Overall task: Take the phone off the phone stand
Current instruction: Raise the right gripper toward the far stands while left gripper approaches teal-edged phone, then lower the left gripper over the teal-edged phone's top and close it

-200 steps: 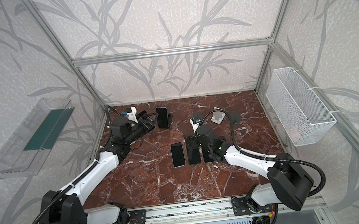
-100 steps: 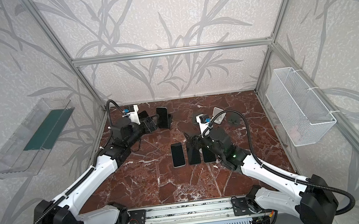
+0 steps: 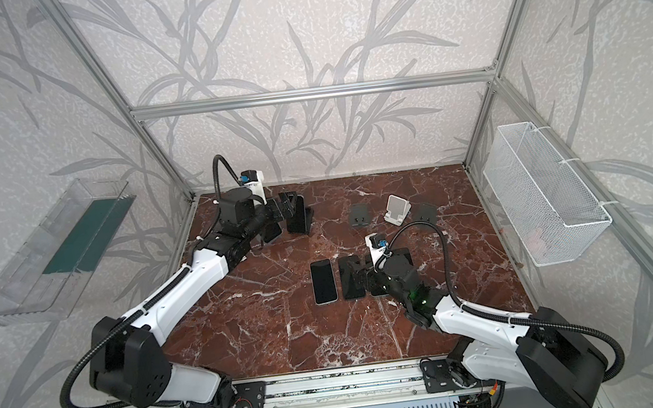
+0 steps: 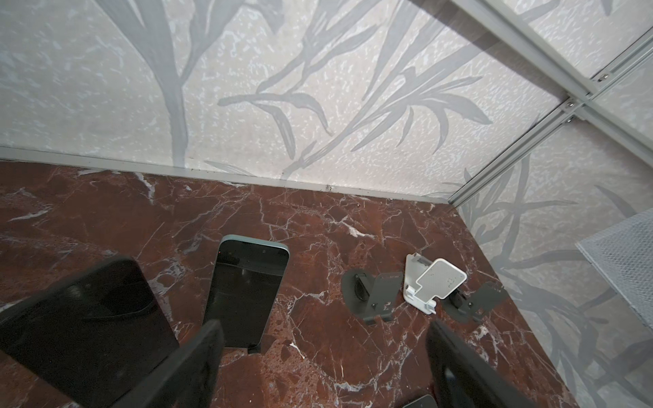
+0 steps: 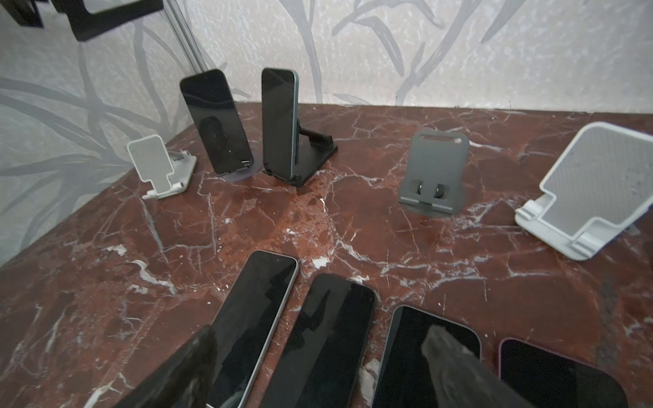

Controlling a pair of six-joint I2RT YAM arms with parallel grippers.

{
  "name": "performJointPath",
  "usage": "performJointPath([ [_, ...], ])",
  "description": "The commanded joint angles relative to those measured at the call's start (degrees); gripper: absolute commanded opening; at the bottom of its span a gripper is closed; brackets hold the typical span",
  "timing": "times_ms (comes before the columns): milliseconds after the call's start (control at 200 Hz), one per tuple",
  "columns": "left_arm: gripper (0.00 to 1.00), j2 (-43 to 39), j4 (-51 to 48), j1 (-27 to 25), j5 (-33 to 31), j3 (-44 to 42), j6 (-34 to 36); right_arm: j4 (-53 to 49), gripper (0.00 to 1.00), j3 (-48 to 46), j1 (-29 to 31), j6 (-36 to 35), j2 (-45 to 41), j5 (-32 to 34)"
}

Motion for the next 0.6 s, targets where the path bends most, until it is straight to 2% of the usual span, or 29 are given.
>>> performJointPath([
  [0,0.93,3.04,-4.94,-0.28,-3.71,4.34,3.29,7.73,0.91,0.06,0.39,-0.35,2.35,4.17],
  [130,0.99,5.97,-8.73,-0.86,-7.3,6.26,6.44,12.26,0.9,-0.72,0.78,0.39,5.93,6.09],
  [350,0.99,10.09,-11.69,-2.45,-10.58,8.48,12.68,12.34,0.9,-0.59,2.37,0.58,7.38,9.96],
  [480,0.94,16.33,-17.09,-2.5,-10.61,14.8,17.07,8.3,0.9,1.25,2.36,2.78,8.8,10.14],
  [595,0.95,20.99,-17.63,-2.39,-10.3,18.26,18.54,7.23,0.9,1.92,2.41,3.08,9.28,9.8],
])
